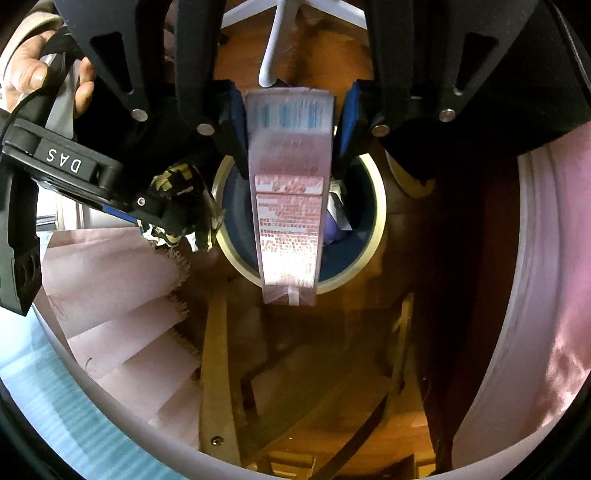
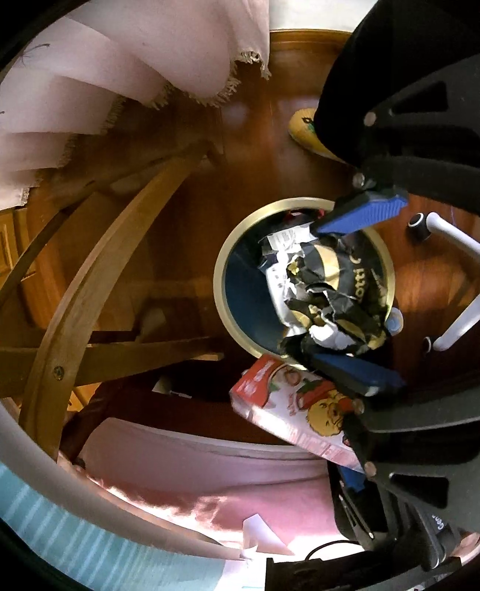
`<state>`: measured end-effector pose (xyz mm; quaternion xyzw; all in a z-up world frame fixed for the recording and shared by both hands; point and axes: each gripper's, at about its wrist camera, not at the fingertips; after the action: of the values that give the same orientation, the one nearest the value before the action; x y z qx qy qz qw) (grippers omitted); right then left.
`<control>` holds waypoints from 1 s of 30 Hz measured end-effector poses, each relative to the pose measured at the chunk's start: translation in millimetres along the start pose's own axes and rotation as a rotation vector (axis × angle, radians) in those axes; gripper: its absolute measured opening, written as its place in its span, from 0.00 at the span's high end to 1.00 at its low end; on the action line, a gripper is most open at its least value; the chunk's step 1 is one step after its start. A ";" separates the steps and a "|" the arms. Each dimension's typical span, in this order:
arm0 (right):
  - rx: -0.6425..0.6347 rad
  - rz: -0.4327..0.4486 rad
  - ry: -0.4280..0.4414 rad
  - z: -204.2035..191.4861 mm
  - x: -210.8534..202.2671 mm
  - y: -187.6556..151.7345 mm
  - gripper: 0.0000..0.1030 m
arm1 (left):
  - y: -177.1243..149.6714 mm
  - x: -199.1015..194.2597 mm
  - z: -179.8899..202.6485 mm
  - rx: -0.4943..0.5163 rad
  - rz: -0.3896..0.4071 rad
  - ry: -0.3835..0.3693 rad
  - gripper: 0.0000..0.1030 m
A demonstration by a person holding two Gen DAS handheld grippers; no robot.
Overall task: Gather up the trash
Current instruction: 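Open both tools over the bin, dropping the carton and wrapper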
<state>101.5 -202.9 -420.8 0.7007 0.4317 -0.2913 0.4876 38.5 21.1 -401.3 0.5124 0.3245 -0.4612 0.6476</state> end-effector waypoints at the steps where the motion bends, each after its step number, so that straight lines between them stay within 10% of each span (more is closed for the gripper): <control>1: 0.003 -0.004 0.001 0.1 1.0 -0.1 0.35 | 0.0 -0.4 -0.3 -0.004 0.002 0.002 0.46; 4: -0.002 -0.019 -0.008 0.0 4.4 -1.1 0.34 | 3.4 -1.5 -1.7 -0.008 0.017 0.014 0.22; 30: -0.223 0.073 0.031 -33.1 -22.6 -8.6 0.30 | 8.0 -36.8 -12.3 -0.029 0.154 0.061 0.22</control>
<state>83.0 -177.9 -394.0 0.6617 0.4431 -0.2127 0.5662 33.3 43.1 -368.8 0.5403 0.3105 -0.3896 0.6782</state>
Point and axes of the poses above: each gripper's, at about its wrist camera, not at the fingertips, and x roughly the way its jaws point, z to its right, y to its top, and after that the axes turned 14 degrees about z, right-handed
